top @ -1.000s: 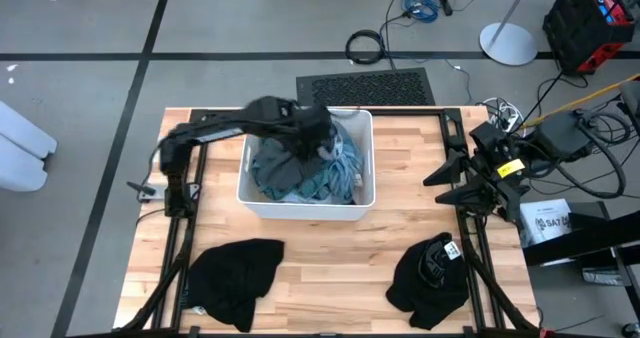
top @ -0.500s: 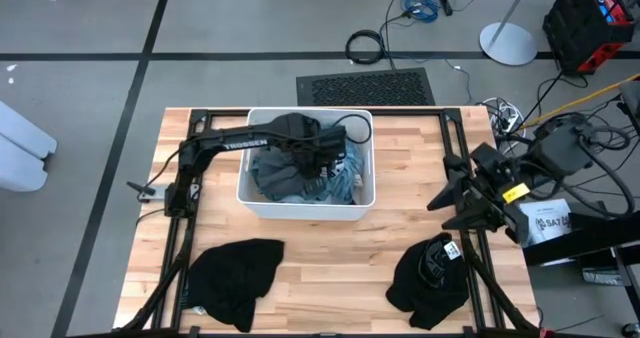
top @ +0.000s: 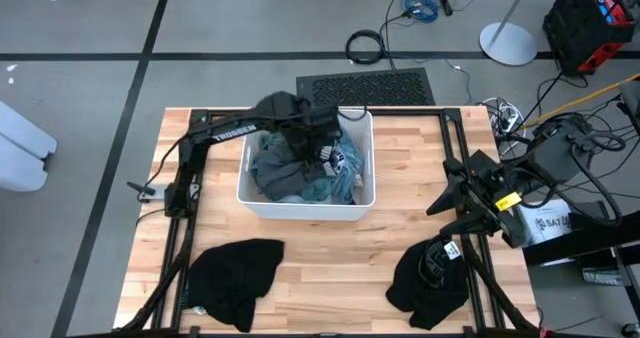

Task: Sort clothes
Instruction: Put the gray boxer into the white laundry bin, then put the black boxer into the white laundry bin

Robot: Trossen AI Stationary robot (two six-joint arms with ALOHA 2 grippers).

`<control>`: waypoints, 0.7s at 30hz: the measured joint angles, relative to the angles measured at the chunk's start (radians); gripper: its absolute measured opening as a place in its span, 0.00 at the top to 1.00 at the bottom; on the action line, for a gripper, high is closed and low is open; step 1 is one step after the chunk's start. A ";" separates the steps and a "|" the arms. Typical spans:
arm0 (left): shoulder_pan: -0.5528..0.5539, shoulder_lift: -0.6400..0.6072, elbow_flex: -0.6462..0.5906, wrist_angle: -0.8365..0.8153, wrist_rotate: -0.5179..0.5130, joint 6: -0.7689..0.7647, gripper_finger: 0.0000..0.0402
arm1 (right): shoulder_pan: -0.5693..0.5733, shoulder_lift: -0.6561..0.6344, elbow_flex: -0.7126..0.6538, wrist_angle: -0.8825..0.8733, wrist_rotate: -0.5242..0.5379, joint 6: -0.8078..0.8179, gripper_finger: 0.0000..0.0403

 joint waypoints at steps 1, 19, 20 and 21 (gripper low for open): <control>0.002 -0.003 0.025 0.000 0.020 0.005 0.42 | 0.000 0.000 0.000 -0.005 0.000 0.000 0.47; -0.157 -0.319 0.067 0.143 -0.002 -0.237 0.41 | 0.039 0.023 -0.139 -0.419 -0.028 0.293 0.47; -0.203 -0.329 0.067 0.170 -0.050 -0.249 0.41 | 0.044 0.019 -0.188 -0.413 -0.062 0.320 0.47; -0.248 -0.331 0.067 0.194 -0.102 -0.260 0.41 | 0.049 0.014 -0.242 -0.399 -0.106 0.350 0.47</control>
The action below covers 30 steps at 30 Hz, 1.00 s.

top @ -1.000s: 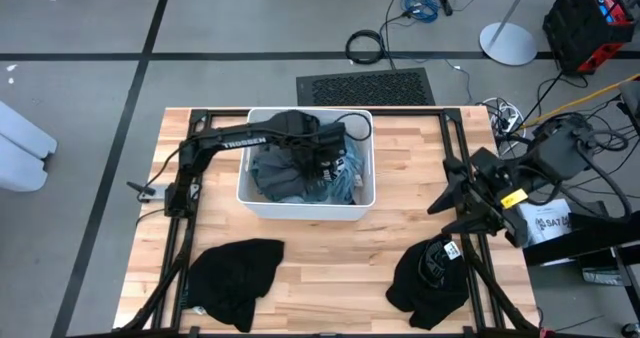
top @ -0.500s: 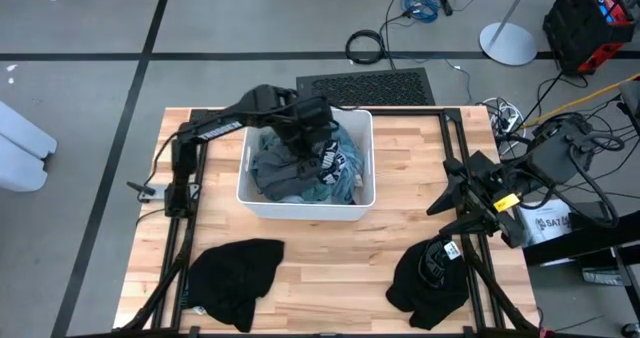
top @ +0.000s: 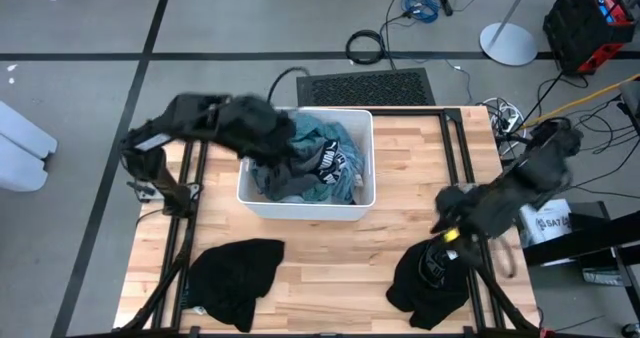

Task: Sort clothes
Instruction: Put the black boxer into the white laundry bin

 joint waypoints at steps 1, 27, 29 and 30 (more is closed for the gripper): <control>-0.043 0.000 0.000 0.031 -0.043 -0.010 0.41 | 0.006 -0.004 -0.055 0.018 -0.041 0.030 0.47; -0.392 0.095 -0.006 0.298 -0.350 -0.048 0.41 | 0.138 0.059 -0.781 0.407 -0.032 0.947 0.47; -0.394 0.097 -0.006 0.298 -0.364 -0.053 0.41 | 0.136 0.084 -0.781 0.403 -0.026 1.007 0.47; -0.396 0.098 -0.006 0.297 -0.367 -0.053 0.41 | 0.135 0.095 -0.781 0.399 -0.026 1.030 0.47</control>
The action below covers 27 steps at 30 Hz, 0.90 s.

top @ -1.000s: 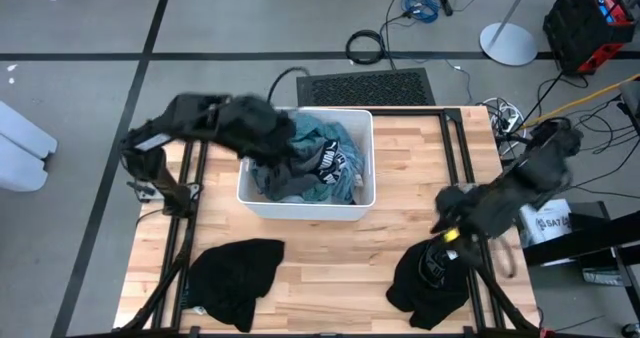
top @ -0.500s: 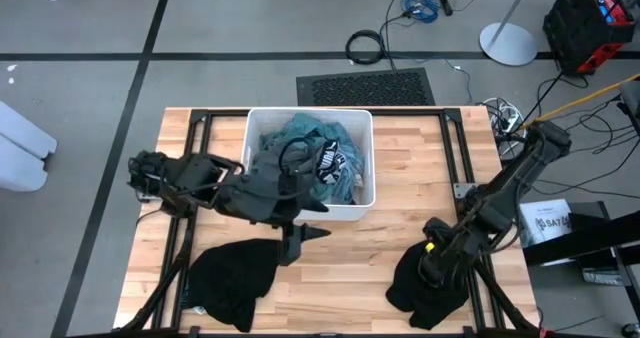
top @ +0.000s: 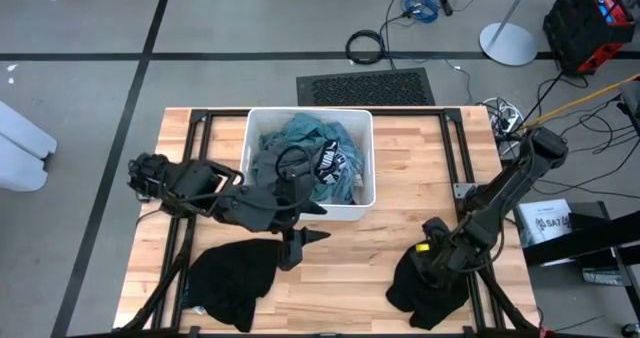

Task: Sort clothes
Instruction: Put the black boxer into the white laundry bin

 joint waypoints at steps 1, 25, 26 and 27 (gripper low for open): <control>-0.001 0.000 0.000 0.000 -0.004 0.000 0.41 | 0.000 0.015 0.000 -0.003 0.001 0.020 0.47; -0.002 0.026 0.000 0.023 -0.003 -0.001 0.41 | -0.039 0.107 0.001 0.119 0.100 0.132 0.47; -0.002 0.026 0.000 0.023 0.000 -0.002 0.41 | -0.045 0.105 0.001 0.114 0.103 0.131 0.47; -0.002 0.026 0.000 0.023 0.005 -0.006 0.41 | -0.052 0.105 0.001 0.112 0.103 0.129 0.47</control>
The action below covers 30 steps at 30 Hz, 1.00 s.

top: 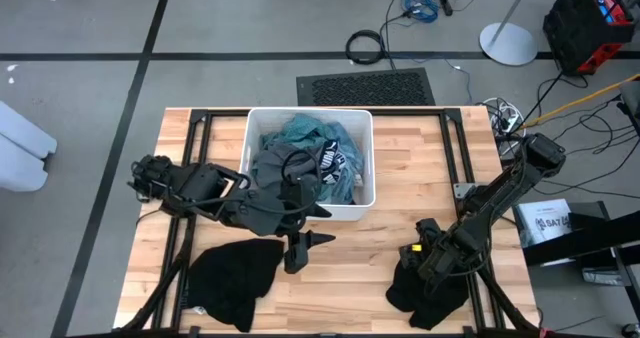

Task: Sort clothes
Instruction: Put the black boxer into the white laundry bin

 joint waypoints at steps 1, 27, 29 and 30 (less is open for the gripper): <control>0.000 0.000 0.000 0.000 0.001 -0.002 0.41 | -0.003 0.002 0.000 -0.001 0.000 -0.005 0.47; -0.014 -0.001 0.000 -0.001 0.003 0.014 0.41 | -0.012 0.023 0.000 0.026 -0.111 -0.184 0.99; -0.014 -0.001 0.000 -0.001 0.003 0.014 0.41 | -0.012 -0.037 0.005 0.033 -0.099 -0.212 0.99; -0.014 -0.001 0.000 -0.001 0.003 0.014 0.41 | -0.012 -0.070 0.012 0.034 -0.086 -0.221 0.99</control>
